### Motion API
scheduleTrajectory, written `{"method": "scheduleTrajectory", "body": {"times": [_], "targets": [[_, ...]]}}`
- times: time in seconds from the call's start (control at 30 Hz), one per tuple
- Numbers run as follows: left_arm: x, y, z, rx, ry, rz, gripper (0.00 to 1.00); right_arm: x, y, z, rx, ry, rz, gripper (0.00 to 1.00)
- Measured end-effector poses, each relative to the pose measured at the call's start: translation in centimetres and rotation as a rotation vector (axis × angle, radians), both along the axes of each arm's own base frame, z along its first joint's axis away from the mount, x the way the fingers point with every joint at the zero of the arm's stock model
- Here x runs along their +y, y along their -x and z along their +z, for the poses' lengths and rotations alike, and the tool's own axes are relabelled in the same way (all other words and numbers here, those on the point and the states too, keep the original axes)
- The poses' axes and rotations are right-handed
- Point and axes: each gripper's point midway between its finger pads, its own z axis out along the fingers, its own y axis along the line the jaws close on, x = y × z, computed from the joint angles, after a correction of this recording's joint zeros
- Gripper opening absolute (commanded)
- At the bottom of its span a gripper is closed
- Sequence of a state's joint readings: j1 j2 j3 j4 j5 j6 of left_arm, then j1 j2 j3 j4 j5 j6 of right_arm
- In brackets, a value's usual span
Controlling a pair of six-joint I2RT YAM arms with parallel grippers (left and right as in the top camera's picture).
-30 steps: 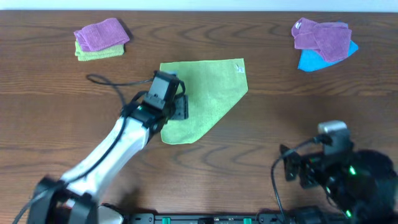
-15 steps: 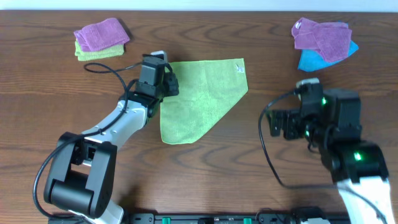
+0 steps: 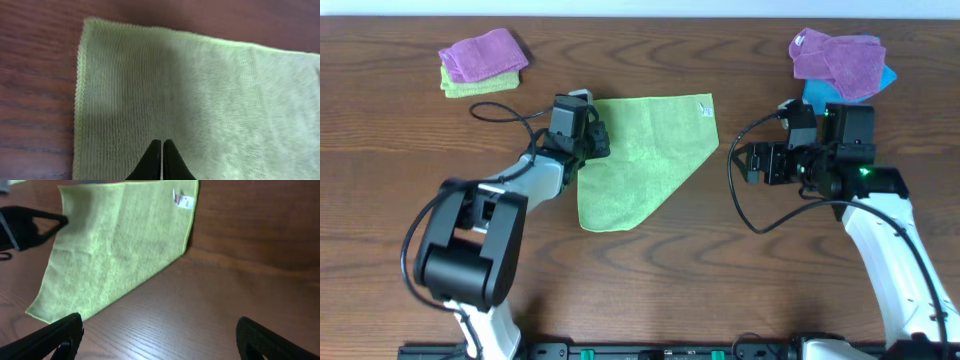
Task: Fold the cloth
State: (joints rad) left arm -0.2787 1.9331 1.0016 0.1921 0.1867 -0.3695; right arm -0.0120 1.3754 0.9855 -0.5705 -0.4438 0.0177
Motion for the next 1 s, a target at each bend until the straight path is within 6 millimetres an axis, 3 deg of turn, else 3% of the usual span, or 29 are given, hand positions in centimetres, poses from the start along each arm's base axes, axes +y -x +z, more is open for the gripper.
{"method": "scheduleTrajectory", "body": {"times": [0.2,0.33,0.77,1.0], "targets": [[-0.4,-2.5,0.2,0.009,0.02,-0.02,0.05,0.1,-0.7,-0.2,-0.027,0.006,0.029,0.98],[-0.5,-3.3,1.3,-0.007,0.0,-0.04,0.06,-0.3,-1.6,-2.3,0.01,0.0,0.026,0.97],[0.8,-3.2,0.8,0.001,-0.11,-0.047,0.06,0.9,-4.5,-9.2,0.078,-0.109,0.083,0.98],[1.6,-3.3,0.7,-0.006,-0.155,-0.027,0.06,1.9,-6.3,-10.2,0.084,-0.184,0.11,0.97]]}}
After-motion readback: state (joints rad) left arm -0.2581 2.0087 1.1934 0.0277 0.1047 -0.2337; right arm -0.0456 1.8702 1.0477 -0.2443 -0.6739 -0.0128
